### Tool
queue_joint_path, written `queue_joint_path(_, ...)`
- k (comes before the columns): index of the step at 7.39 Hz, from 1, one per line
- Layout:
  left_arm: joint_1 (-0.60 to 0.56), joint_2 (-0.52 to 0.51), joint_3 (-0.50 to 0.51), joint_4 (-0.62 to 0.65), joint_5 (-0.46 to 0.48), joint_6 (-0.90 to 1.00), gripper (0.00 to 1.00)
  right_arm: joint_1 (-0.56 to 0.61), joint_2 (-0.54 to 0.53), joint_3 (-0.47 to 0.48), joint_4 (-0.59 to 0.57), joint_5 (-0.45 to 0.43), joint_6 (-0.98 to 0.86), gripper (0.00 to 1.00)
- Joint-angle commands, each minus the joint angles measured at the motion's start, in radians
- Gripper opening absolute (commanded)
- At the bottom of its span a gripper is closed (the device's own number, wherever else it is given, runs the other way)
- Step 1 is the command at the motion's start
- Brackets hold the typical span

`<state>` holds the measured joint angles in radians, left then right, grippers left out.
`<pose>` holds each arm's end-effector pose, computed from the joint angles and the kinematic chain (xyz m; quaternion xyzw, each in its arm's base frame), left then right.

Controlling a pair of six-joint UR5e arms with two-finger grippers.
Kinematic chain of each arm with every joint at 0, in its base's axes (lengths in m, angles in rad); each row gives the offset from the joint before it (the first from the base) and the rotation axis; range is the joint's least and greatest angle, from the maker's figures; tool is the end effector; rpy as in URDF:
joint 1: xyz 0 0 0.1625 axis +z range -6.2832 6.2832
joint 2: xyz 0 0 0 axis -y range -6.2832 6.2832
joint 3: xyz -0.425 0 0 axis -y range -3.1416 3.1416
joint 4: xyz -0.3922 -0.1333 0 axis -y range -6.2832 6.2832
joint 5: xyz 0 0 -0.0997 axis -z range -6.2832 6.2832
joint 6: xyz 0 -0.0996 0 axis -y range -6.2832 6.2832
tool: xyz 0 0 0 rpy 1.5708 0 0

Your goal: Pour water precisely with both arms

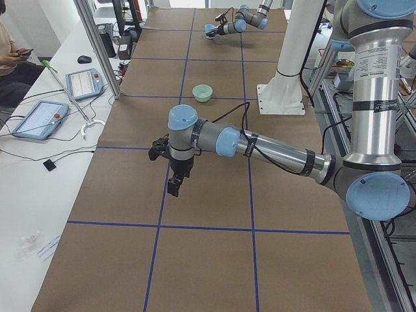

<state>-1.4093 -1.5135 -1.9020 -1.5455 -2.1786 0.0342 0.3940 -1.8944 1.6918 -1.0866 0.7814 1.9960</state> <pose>0.0001 -0.4762 0.5354 0.0992 0.3039 0.1294 0.9387 -0.2581 -0.3282 0.6840 0.3787 -0.1355 0.4135 0.8169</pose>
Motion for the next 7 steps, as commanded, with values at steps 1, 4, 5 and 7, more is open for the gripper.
queue_joint_path(1, -0.055, 0.012, 0.033, 0.01, -0.048, -0.001, 1.0, 0.054, 0.023, 0.006, 0.013, 0.001, -0.092, 0.0)
queue_joint_path(4, -0.213, 0.016, 0.138, 0.008, -0.107, 0.122, 1.0, 0.11, 0.073, 0.025, 0.118, 0.007, -0.32, 0.0)
queue_joint_path(5, -0.246, 0.019, 0.147, 0.008, -0.109, 0.124, 1.0, 0.132, 0.086, 0.02, 0.281, 0.016, -0.485, 0.0)
queue_joint_path(7, -0.247, 0.033, 0.141, 0.008, -0.109, 0.124, 1.0, 0.155, 0.109, 0.022, 0.526, 0.128, -0.7, 0.0)
